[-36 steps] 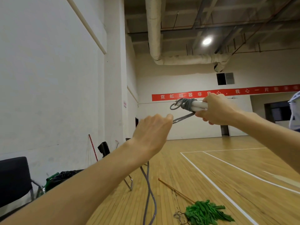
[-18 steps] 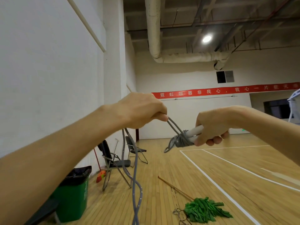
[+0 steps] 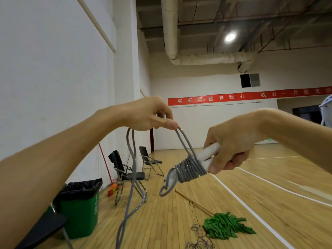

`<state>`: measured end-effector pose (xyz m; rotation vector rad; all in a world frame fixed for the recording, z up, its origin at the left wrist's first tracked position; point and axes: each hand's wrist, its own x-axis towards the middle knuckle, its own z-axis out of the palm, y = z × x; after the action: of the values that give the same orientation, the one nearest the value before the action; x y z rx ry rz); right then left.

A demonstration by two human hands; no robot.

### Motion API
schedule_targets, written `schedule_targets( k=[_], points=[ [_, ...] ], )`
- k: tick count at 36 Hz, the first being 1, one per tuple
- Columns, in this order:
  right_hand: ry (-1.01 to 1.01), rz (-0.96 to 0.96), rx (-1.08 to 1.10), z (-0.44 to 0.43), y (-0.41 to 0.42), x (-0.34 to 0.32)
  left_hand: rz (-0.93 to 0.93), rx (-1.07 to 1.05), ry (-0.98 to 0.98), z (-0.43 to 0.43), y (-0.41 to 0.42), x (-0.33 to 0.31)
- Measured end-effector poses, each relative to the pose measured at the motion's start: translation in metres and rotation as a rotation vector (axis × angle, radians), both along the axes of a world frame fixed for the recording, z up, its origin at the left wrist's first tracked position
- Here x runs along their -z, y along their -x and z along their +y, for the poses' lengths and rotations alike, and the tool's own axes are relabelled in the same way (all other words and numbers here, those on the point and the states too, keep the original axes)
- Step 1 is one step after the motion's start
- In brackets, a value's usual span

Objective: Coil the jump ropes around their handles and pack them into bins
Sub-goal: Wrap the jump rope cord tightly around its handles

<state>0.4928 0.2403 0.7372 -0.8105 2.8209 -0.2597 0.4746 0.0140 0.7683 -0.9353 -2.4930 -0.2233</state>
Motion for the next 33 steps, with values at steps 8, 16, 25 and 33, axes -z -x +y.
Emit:
schedule_targets(
  k=[8,16,25,33],
  points=[
    [-0.025,-0.082,-0.116,-0.007,-0.011,0.003,-0.204,0.072,-0.106,-0.004,-0.002,0.005],
    [0.098,-0.139,-0.331,-0.012,-0.022,0.006,-0.348,0.193,-0.221,-0.008,-0.001,0.012],
    [0.364,-0.075,-0.543,-0.022,-0.026,0.009,-0.461,0.412,-0.488,-0.013,0.016,0.032],
    [0.496,0.115,-0.414,-0.023,-0.032,-0.004,-0.498,0.315,-0.645,-0.025,0.036,0.057]
  ],
)
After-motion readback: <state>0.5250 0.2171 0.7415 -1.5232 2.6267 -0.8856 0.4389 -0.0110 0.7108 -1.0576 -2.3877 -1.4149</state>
